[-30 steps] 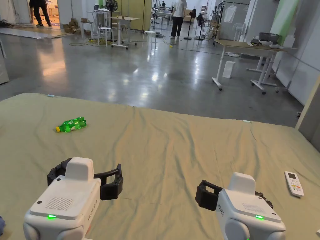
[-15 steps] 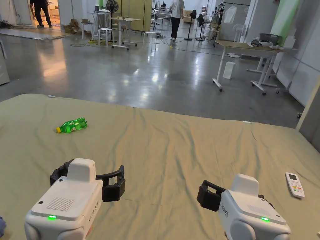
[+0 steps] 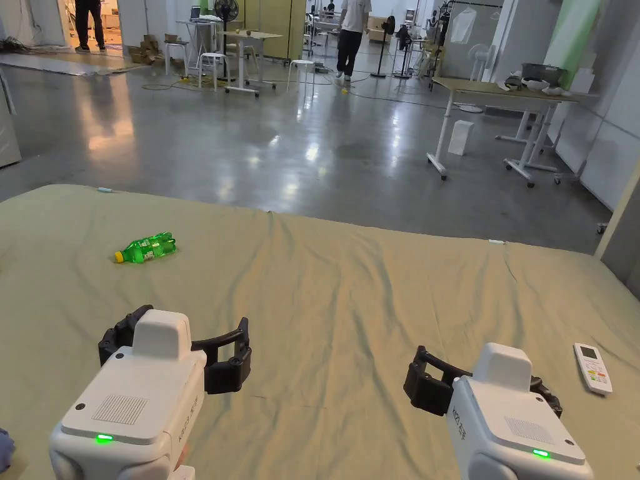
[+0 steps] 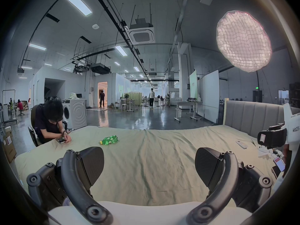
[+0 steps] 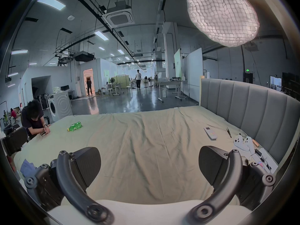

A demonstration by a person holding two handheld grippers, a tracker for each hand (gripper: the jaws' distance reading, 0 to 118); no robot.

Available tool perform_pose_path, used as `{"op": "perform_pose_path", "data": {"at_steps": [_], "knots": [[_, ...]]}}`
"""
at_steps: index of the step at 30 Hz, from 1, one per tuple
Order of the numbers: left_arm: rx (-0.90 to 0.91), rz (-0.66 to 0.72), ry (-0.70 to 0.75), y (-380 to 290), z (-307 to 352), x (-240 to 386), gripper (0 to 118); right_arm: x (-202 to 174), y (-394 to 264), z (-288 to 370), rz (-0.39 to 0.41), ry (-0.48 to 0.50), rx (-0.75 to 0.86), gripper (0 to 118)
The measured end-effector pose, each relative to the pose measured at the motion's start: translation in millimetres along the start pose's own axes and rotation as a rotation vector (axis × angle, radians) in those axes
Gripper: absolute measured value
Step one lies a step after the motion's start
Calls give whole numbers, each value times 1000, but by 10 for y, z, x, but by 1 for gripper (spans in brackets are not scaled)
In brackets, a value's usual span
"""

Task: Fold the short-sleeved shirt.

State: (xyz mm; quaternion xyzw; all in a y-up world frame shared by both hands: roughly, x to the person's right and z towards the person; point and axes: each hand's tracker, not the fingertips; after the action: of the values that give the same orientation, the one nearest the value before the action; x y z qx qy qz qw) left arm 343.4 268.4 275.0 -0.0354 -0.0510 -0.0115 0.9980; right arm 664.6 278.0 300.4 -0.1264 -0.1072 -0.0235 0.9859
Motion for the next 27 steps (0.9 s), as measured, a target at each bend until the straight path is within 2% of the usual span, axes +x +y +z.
{"op": "perform_pose_path", "data": {"at_steps": [4,9,16,21,27], "knots": [[11,2,1,24,-10,15,113,-31,-96,-36,18,5,42,118],[16,-1,9,14,-34,6,113,-28,-143,-68,1,-9,39,118],[-5,-9,20,-14,-59,2,113,-52,-67,30,58,-18,137,118],[-8,-9,25,-10,-66,1,113,-2,-38,-11,17,3,131,118],[-5,-6,35,8,-81,-17,113,-20,-19,22,43,7,154,118]]}}
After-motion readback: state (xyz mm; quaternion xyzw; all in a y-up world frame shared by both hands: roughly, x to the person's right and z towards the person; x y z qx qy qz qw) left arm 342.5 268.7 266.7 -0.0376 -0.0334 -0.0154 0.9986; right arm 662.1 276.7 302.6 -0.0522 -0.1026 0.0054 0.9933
